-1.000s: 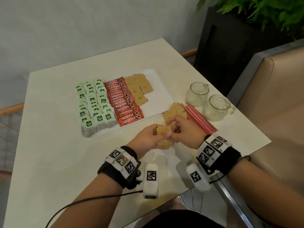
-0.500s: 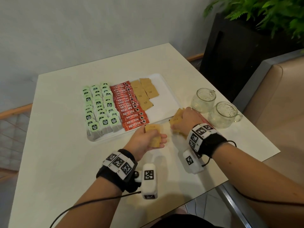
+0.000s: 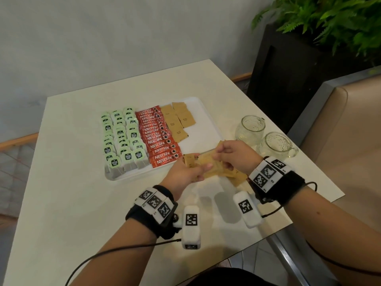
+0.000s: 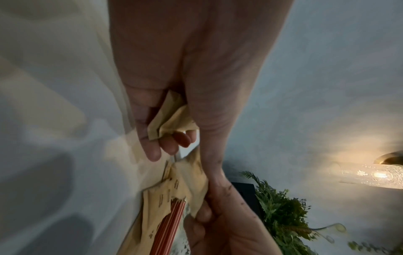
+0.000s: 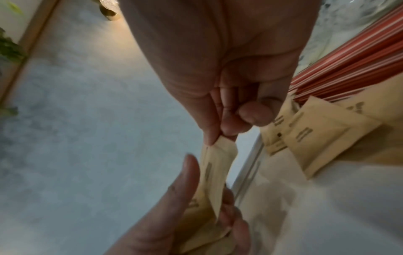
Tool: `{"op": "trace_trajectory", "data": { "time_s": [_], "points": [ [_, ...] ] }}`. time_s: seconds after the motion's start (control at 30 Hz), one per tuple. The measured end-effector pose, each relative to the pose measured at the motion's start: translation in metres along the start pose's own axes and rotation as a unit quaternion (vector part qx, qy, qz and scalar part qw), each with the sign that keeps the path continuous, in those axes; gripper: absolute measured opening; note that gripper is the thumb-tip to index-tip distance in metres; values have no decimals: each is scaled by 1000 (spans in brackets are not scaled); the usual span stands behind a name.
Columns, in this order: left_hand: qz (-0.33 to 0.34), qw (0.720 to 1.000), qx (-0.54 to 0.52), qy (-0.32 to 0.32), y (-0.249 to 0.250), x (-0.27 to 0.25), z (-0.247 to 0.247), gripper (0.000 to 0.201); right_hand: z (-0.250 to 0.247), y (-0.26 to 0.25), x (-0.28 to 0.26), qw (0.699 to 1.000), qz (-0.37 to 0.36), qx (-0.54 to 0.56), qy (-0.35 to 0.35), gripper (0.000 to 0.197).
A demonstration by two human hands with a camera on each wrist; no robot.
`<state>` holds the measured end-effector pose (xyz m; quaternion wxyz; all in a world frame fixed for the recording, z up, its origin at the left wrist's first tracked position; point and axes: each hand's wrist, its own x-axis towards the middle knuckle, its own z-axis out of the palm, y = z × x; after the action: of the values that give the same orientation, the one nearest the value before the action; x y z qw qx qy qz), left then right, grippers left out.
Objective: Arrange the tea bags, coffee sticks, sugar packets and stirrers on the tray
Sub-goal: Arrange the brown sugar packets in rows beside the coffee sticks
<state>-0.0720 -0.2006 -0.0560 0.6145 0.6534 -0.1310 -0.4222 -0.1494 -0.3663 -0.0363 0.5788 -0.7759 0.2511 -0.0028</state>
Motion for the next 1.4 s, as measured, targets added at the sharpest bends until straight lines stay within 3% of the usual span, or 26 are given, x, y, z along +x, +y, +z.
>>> {"op": "trace_trajectory", "data": {
  "time_s": [0.1,0.2,0.27,0.33,0.4,0.47,0.67,0.8,0.9,0.97,1.03,1.2,1.3,1.4],
  "points": [
    [6,999,1,-36,4,-2,10,33,3,-7,-2,999,-28,16,-32,10],
    [-15,999,-34,-12,6,-3,12,25,-3,-9,-1,998,-22,56,-31,7],
    [-29,997,-68,23,6,-2,10,22,-12,-3,2,998,-7,67,12,9],
    [-44,990,-120,53,5,-3,8,14,-22,7,6,997,3,4,79,4],
    [-57,983,-160,64,3,-3,5,9,-31,15,7,984,6,-140,112,5],
    [-63,980,-174,78,1,-4,3,12,-34,21,4,965,3,-247,92,18],
    [-56,988,-117,87,-1,-3,4,20,-25,29,7,933,23,-360,-4,62],
    [-60,989,-97,95,-2,-2,4,21,-23,24,11,917,19,-398,-14,66],
    [-66,991,-77,88,-3,-2,4,21,-24,23,15,915,12,-402,-33,54],
    [-68,992,-66,83,-4,-4,3,18,-25,23,17,918,2,-393,-47,36],
    [-70,993,-56,81,-3,-5,2,16,-26,23,16,932,-11,-359,-52,33],
    [-73,993,-36,87,1,-5,2,13,-21,14,19,980,-31,-196,10,20],
    [-72,994,-44,71,4,-5,8,12,-15,6,25,999,-9,-26,24,26],
    [-51,995,-54,63,8,-3,13,21,-8,-4,25,999,-3,37,7,26]
  ]
}}
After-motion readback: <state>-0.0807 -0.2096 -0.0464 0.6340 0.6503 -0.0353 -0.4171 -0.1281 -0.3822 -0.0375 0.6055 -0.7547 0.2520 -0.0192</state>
